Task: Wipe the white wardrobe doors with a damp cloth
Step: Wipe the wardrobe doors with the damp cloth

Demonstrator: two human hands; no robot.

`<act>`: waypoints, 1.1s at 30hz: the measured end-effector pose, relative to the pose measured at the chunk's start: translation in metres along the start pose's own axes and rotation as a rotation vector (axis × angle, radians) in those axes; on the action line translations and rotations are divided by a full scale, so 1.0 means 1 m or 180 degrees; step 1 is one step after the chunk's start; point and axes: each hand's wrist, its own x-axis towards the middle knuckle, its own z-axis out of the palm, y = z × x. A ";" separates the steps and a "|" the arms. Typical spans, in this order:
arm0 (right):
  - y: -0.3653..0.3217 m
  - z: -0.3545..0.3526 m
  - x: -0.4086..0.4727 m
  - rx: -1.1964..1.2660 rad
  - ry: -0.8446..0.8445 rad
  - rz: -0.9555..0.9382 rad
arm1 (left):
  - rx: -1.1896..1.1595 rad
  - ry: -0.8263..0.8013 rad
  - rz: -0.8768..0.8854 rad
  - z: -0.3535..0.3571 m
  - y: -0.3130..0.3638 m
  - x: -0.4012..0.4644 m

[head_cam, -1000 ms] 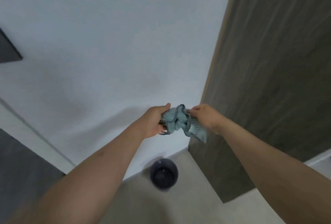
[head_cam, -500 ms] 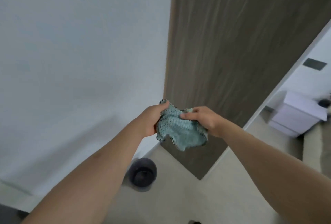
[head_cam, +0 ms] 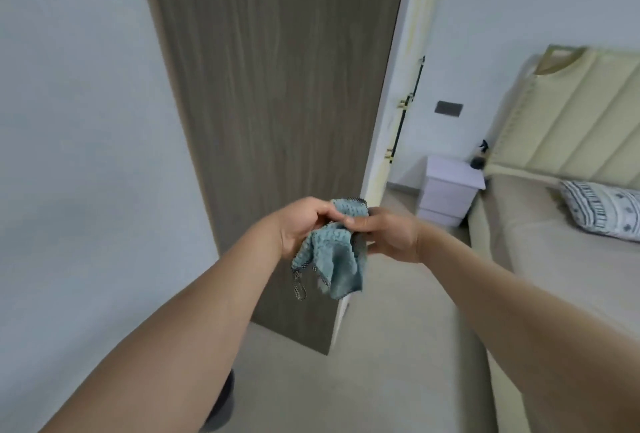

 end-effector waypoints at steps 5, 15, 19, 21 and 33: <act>0.011 -0.082 -0.042 0.0371 0.0407 -0.0150 | 0.0396 -0.0187 -0.0098 0.062 0.032 0.058; 0.045 -0.248 -0.093 0.1154 0.1592 -0.0223 | -0.0570 0.0626 0.0358 0.169 0.014 0.171; 0.071 -0.312 -0.107 0.0825 0.2035 -0.0025 | 0.0101 0.1821 0.0297 0.207 0.014 0.223; 0.083 -0.345 -0.111 0.0737 0.2168 0.0094 | 0.0109 0.1957 0.0289 0.223 0.020 0.237; 0.100 -0.500 -0.088 -0.2293 0.2321 0.0170 | 0.2830 0.1612 0.0752 0.250 0.071 0.394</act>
